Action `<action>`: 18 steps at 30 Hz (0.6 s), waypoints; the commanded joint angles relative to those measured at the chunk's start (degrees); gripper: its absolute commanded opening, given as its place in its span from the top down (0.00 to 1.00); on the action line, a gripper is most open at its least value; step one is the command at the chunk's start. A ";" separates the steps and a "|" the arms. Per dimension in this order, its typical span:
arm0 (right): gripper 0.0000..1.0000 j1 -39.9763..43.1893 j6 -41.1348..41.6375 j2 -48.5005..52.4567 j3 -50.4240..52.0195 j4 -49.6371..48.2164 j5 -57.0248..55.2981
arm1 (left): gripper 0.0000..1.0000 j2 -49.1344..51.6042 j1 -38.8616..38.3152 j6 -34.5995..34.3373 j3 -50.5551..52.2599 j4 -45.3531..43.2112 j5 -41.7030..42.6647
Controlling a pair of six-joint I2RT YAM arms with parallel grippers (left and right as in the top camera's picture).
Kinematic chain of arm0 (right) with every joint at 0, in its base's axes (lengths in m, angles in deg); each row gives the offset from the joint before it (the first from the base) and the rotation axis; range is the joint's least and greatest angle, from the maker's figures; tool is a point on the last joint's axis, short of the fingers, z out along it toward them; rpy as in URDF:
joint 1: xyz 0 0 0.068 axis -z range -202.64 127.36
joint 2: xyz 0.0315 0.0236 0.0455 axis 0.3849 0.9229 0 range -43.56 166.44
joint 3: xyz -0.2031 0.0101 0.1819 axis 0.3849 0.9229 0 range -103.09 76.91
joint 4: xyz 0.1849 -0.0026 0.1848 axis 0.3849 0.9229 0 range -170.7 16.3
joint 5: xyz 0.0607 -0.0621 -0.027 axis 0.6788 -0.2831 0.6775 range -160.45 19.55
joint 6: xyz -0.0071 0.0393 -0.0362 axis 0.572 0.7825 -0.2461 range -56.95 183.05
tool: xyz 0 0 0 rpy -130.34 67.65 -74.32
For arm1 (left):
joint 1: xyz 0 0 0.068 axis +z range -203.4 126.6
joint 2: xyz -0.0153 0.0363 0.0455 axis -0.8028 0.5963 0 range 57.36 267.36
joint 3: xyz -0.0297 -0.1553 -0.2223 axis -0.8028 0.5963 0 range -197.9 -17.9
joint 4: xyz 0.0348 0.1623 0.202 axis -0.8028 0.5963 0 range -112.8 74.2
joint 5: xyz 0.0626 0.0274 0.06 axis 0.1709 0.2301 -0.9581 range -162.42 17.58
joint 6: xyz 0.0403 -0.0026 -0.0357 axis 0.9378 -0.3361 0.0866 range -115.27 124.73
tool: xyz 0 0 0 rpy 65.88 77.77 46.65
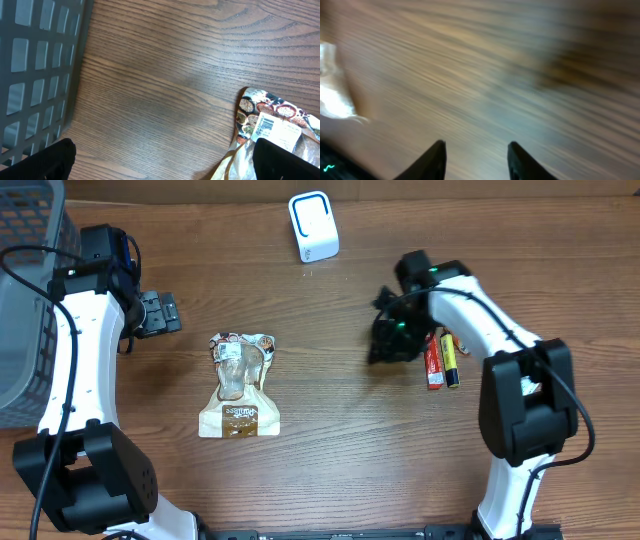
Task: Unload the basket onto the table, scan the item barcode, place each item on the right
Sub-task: 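Reach the right gripper to the Pantree snack bag and grasp it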
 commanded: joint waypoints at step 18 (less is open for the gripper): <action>0.46 -34.45 22.73 0.90 0.24 -24.52 -25.59 | 0.00 0.00 -0.46 1.05 -0.13 -0.04 0.11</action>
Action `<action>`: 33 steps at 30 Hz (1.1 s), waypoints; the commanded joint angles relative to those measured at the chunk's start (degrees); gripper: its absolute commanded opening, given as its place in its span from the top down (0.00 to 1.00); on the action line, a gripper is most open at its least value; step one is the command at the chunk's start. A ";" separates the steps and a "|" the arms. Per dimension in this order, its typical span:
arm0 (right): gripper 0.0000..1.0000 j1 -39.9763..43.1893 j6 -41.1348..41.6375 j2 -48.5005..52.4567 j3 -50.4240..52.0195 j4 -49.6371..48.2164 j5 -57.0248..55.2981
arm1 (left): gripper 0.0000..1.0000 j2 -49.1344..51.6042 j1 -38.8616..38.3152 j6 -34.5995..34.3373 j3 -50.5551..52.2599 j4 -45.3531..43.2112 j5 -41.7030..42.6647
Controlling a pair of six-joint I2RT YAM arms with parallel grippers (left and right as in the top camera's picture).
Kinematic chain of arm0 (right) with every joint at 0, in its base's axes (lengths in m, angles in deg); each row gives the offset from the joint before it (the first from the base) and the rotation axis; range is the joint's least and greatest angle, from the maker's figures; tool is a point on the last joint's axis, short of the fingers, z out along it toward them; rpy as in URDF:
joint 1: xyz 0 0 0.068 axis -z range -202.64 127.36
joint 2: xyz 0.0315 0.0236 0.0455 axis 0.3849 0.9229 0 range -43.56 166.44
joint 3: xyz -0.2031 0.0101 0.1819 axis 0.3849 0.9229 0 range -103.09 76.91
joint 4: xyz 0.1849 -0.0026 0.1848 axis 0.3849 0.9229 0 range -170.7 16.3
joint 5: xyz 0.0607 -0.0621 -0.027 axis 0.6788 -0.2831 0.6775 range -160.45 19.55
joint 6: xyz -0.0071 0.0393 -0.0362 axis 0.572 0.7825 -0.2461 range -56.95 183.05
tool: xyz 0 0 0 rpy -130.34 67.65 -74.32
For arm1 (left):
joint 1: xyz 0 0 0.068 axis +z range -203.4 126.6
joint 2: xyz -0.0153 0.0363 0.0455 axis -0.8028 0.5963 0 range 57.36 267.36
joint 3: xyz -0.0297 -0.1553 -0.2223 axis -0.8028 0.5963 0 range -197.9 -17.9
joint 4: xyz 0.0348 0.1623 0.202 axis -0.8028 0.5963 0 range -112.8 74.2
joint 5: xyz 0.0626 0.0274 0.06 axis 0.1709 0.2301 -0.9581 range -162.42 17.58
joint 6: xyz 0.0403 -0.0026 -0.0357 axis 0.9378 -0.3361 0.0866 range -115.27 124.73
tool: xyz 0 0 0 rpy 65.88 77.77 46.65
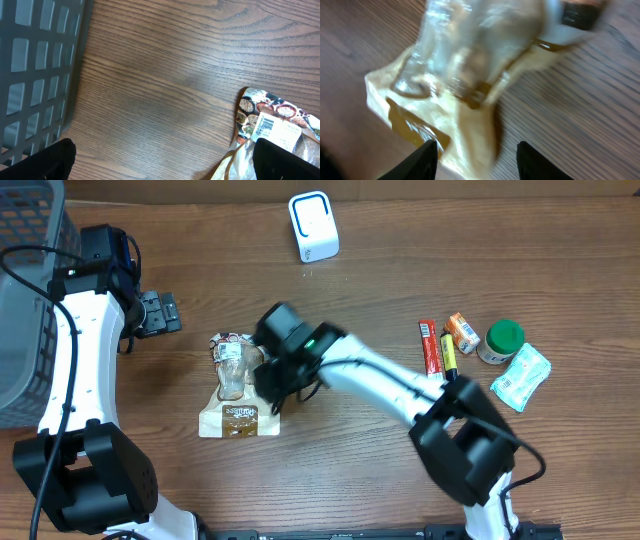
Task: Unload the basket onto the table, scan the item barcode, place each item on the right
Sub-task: 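Reach the right gripper to the Pantree snack bag and grasp it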
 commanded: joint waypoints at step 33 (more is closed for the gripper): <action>0.46 9.09 -6.43 2.71 0.02 19.02 -26.32 | 0.00 0.00 -0.46 1.05 -0.13 -0.04 0.11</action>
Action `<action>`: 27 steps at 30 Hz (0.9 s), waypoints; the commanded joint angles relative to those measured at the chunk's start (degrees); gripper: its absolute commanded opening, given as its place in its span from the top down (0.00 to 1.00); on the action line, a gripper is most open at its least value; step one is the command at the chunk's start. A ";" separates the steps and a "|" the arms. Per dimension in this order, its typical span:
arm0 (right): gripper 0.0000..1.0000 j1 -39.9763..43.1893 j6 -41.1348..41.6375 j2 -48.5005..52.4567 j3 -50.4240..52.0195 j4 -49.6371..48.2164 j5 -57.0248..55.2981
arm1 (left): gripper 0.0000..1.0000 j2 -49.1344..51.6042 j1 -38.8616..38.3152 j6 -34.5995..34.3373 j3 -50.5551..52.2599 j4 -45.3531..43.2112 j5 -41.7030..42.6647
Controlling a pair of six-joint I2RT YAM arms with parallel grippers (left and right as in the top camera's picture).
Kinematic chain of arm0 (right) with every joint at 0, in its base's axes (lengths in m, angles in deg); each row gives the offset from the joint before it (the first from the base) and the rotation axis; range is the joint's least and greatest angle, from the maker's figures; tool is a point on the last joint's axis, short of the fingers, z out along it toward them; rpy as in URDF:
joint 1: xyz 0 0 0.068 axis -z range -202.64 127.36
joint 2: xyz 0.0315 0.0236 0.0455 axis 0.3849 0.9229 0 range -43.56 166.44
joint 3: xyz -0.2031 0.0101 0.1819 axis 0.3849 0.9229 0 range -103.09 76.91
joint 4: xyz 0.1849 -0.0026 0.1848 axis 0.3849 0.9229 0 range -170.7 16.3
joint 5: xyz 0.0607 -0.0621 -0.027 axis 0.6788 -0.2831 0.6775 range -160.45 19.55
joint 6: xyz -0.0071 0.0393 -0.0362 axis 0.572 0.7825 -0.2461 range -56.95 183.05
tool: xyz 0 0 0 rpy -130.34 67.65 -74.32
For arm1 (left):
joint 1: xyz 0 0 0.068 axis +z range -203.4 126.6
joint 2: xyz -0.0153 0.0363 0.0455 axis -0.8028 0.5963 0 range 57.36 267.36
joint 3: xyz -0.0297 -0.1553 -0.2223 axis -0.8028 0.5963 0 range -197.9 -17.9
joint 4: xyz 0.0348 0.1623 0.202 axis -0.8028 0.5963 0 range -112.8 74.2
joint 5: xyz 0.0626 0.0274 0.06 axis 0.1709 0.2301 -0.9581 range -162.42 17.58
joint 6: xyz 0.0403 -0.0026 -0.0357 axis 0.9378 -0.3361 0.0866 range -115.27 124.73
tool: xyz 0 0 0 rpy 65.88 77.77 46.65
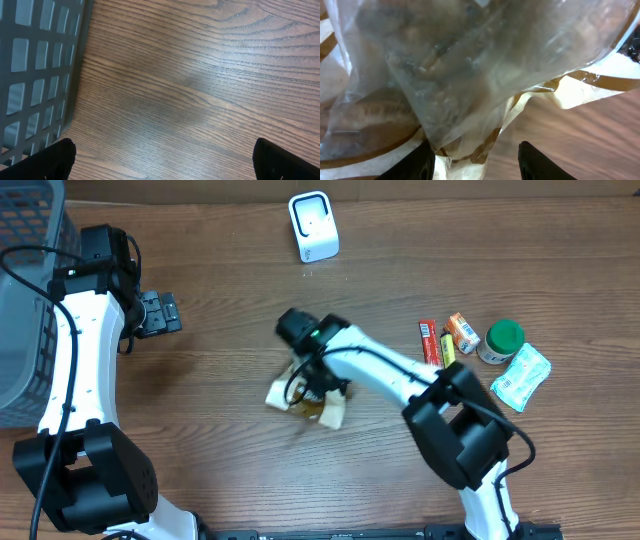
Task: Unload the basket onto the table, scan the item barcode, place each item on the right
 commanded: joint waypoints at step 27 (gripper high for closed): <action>0.71 -1.22 8.72 -5.16 6.99 -23.43 26.49 | 0.00 0.00 -0.46 1.05 -0.13 -0.04 0.11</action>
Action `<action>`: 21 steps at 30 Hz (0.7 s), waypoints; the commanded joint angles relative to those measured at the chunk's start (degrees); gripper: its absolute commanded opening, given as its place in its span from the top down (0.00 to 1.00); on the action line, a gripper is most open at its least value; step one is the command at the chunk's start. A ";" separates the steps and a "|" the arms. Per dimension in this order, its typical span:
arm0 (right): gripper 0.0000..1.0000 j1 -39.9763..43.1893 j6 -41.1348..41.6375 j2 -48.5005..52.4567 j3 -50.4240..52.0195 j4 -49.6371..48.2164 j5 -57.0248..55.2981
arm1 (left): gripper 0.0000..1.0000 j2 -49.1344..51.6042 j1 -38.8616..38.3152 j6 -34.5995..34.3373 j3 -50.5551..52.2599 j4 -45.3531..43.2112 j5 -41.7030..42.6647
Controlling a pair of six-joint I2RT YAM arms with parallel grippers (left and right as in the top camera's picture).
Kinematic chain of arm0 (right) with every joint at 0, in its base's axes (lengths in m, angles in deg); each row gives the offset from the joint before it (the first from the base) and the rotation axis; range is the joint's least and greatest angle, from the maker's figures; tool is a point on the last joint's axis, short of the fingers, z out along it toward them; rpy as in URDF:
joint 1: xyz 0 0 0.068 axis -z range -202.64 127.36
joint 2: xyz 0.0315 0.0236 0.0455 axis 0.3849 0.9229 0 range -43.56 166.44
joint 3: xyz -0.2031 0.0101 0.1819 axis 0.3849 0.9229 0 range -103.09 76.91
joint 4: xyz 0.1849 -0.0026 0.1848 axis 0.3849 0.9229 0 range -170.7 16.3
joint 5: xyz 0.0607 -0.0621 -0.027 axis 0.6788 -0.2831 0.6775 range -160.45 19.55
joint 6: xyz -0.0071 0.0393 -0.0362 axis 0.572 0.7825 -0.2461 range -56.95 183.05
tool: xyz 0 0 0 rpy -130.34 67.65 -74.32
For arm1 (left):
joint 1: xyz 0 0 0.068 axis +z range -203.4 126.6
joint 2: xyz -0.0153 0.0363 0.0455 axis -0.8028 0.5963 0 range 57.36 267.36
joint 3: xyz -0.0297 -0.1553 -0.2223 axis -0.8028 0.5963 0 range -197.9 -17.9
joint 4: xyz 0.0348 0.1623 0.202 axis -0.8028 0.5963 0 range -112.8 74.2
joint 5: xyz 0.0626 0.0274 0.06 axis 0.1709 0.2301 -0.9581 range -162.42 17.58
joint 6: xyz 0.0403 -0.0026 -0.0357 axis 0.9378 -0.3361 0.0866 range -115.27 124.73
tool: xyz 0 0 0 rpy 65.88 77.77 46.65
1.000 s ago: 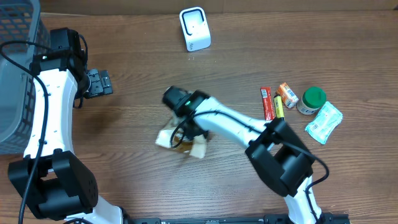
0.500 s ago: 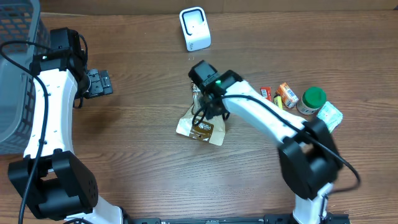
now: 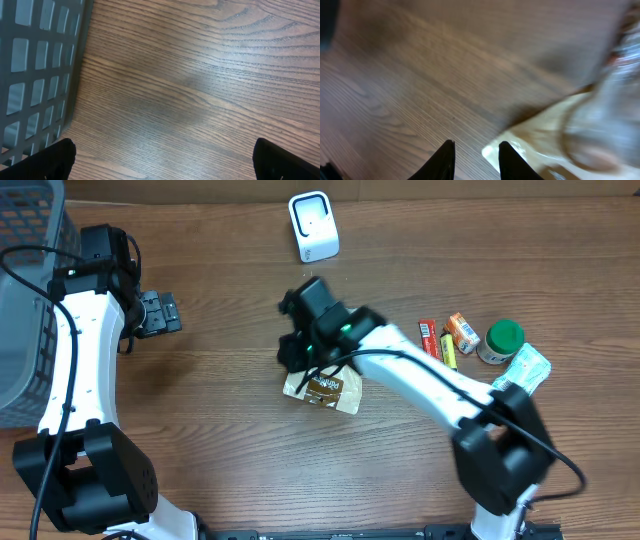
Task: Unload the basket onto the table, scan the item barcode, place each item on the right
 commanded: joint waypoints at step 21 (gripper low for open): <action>0.67 -0.31 -4.39 1.07 0.81 24.65 1.46 | 0.00 0.00 -0.46 1.05 -0.13 -0.04 0.11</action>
